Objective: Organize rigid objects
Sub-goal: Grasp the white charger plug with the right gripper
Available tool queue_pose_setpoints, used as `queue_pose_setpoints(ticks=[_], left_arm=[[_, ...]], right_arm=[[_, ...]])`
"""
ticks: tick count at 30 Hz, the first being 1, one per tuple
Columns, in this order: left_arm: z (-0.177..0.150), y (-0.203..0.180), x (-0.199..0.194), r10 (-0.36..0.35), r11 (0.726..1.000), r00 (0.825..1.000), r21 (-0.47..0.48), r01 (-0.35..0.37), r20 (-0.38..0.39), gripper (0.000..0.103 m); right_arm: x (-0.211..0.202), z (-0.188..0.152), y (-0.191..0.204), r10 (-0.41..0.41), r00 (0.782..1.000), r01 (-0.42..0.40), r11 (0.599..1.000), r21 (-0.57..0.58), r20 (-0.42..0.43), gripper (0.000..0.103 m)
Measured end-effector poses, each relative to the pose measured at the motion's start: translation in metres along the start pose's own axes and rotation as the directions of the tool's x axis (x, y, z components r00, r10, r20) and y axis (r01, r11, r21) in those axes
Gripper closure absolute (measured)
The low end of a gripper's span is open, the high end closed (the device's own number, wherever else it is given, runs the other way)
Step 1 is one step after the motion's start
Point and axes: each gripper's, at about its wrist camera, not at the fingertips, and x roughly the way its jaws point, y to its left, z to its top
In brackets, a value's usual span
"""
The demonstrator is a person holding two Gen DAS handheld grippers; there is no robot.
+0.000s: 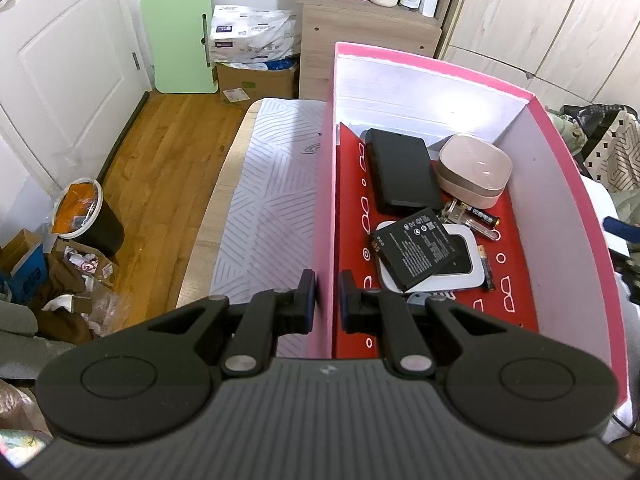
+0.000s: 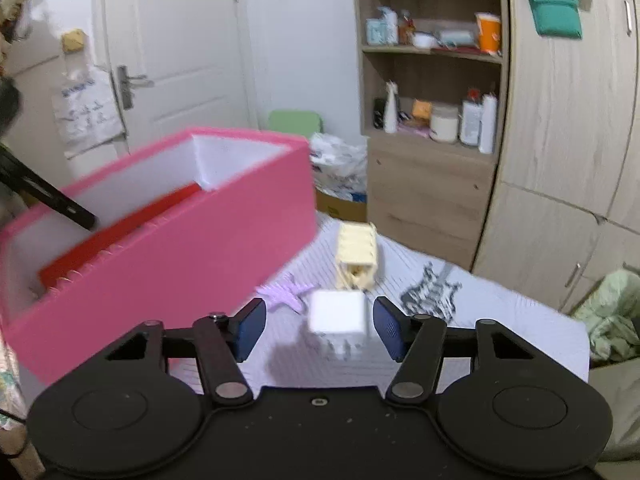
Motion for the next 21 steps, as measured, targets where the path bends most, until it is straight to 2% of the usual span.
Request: queue_pose_setpoints(ticks=[3,7,10,13,14,16,17,21], left_arm=[[0.001,-0.001,0.000,0.007,1.000,1.000,0.001,-0.007,-0.008,0.093],[0.001,-0.001,0.000,0.008,1.000,1.000,0.006,-0.008,-0.008,0.093],[0.001,-0.002,0.000,-0.003,1.000,1.000,-0.005,0.003,-0.008,0.093],[0.001,0.000,0.000,-0.013,1.000,1.000,-0.010,0.013,-0.011,0.093],[0.001,0.002,0.000,-0.015,1.000,1.000,-0.012,0.015,-0.013,0.093],[0.002,0.003,0.001,-0.015,1.000,1.000,-0.011,0.015,-0.013,0.093],[0.002,0.003,0.001,-0.016,1.000,1.000,-0.012,0.016,-0.012,0.093],[0.001,0.004,0.000,-0.019,1.000,1.000,-0.012,0.019,-0.008,0.093]], right_arm=[[0.023,-0.003,-0.007,-0.062,0.996,0.063,0.998,0.013,-0.068,0.039],[0.037,-0.004,-0.008,-0.035,0.995,0.036,0.999,0.002,-0.089,0.039],[0.045,-0.006,-0.005,-0.016,0.997,0.017,1.000,0.004,-0.076,0.039],[0.053,-0.010,-0.005,-0.091,0.995,0.092,0.995,0.041,-0.026,0.038],[0.054,-0.011,-0.007,-0.092,0.996,0.093,0.993,0.067,-0.022,0.038],[0.055,-0.013,-0.011,-0.063,0.997,0.066,0.993,0.101,-0.034,0.040],[0.054,-0.014,-0.010,-0.065,0.997,0.068,0.993,0.093,-0.028,0.055],[0.045,-0.018,0.000,-0.071,0.997,0.073,0.995,0.069,-0.029,0.055]])
